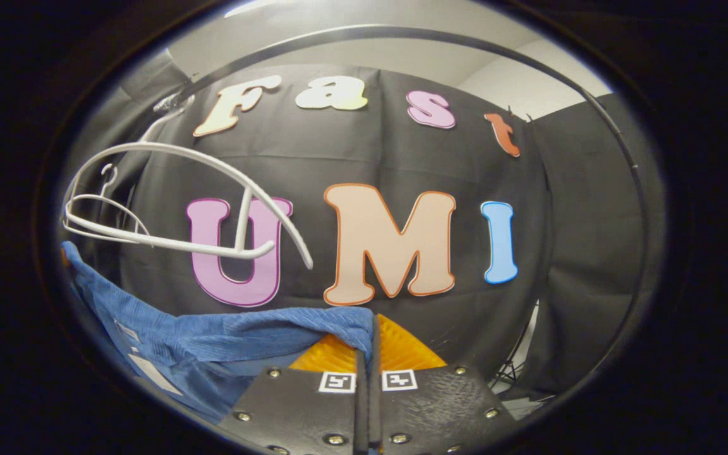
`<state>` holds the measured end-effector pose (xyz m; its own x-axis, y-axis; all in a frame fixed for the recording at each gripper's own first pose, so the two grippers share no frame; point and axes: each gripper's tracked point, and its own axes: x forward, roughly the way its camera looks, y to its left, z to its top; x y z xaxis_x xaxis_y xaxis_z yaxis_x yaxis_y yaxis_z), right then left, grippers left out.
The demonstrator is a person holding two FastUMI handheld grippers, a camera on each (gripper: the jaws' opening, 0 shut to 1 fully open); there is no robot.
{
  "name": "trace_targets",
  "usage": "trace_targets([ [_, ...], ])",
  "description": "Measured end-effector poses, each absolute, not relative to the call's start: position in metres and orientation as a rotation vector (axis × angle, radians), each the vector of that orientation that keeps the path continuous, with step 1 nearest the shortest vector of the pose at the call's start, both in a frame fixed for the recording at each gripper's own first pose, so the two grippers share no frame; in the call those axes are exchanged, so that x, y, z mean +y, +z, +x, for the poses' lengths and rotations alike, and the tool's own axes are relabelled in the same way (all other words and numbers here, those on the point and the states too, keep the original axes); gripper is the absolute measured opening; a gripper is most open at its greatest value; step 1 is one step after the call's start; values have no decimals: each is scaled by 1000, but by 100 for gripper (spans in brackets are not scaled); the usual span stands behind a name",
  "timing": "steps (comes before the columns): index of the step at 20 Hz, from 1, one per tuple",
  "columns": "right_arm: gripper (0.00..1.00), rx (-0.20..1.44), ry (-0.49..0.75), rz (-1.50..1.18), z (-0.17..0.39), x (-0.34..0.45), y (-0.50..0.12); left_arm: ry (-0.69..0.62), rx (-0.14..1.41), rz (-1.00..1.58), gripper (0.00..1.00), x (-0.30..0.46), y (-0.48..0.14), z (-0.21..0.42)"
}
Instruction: Grasp the clothes on the hanger with both hands and then place them into the laundry hamper below.
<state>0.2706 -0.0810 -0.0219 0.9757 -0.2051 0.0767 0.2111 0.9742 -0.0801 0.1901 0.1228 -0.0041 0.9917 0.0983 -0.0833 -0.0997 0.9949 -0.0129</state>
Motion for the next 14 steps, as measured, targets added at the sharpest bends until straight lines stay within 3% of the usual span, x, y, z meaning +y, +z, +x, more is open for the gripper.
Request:
trace_targets([
  [10, 1, -110, -153, -120, 201, -75, 14, -72, 25, 12, 2, 27, 19, 145],
  [11, 6, -111, -155, -129, 194, -76, 17, -89, 19, 12, 2, 17, 21, 142],
  [12, 1, -110, -152, -136, 189, -76, 19, -107, 14, 6, 2, 6, 23, 138],
  [14, 1, -100, -144, -145, 181, -72, 14, -151, 12, -14, 2, -17, 25, 132],
])
